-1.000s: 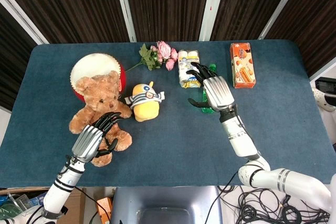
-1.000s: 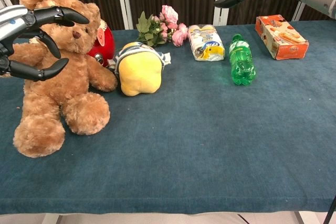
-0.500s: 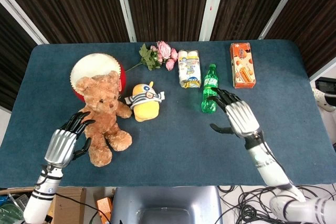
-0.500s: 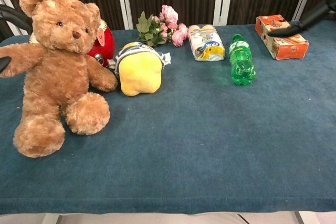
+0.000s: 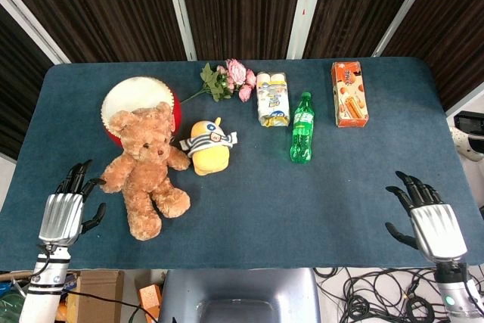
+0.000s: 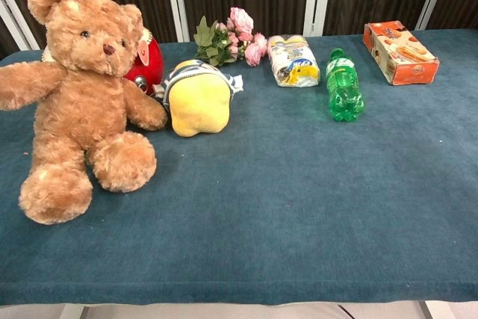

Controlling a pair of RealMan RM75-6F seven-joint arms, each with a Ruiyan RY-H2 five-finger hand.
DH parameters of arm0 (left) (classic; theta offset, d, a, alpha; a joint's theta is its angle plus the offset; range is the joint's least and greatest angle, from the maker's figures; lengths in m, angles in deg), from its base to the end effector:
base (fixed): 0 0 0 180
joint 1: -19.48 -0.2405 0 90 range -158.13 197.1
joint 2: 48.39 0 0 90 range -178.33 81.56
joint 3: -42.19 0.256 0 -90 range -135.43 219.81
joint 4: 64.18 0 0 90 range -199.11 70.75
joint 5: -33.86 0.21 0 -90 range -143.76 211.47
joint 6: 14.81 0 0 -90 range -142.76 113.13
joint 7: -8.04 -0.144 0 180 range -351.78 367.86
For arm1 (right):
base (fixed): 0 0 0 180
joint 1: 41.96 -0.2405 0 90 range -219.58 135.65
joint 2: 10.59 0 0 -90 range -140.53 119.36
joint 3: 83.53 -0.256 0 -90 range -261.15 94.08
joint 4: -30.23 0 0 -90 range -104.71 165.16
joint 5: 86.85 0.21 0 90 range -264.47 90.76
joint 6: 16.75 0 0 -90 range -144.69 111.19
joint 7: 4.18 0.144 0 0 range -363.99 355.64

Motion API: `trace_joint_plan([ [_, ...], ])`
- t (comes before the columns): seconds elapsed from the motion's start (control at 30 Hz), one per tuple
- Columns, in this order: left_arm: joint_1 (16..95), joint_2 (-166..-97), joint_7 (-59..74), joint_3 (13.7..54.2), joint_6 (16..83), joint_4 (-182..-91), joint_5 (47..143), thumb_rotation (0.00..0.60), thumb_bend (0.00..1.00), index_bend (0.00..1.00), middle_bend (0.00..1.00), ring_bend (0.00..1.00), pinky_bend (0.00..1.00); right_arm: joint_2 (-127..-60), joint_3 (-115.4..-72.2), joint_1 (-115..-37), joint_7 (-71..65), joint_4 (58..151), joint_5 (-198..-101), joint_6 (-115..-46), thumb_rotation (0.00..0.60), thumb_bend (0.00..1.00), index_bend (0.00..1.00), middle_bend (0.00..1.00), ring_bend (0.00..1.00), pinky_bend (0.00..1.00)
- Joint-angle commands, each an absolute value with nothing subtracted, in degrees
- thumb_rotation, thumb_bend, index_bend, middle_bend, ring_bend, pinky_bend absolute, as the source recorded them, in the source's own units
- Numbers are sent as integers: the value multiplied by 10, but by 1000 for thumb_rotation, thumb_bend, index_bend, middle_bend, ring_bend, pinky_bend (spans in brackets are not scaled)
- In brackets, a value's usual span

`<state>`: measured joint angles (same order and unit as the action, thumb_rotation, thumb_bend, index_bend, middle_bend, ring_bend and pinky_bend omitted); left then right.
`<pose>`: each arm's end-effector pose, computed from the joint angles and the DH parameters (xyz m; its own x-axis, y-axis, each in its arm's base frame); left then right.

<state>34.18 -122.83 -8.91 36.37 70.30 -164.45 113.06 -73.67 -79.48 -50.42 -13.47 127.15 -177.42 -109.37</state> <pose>-0.2389 0.2311 0.1052 0.3570 -0.0585 0.9323 0.9299 -0.0724 -0.3606 -0.2786 -0.1721 0.1562 0.4870 0.0483 0.8721 -0.8621 -0.1336 0.4888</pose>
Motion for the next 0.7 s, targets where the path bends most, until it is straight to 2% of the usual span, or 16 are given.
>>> trace_joint_plan([
  [0.03,341,-1239,-91,345,684,-1653,1087,600,312,359,0,8,275,-742,-787,-481,-95,1246,-1787,-1108,600,116,303,108,127,253],
  [0.27,344,-1238,-33,328,654,-1662,1051,600,299,349,0,7,292,-742,-776,-472,-98,1235,-1820,-1110,600,116,304,108,127,253],
  [0.47,348,-1252,89,293,632,-1658,1027,600,296,340,0,1,312,-743,-774,-466,-89,1226,-1842,-1108,600,115,311,108,127,253],
  [0.7,354,-1292,88,271,655,-1624,1010,600,293,340,0,1,325,-745,-780,-463,-80,1221,-1848,-1102,600,116,316,108,127,253],
])
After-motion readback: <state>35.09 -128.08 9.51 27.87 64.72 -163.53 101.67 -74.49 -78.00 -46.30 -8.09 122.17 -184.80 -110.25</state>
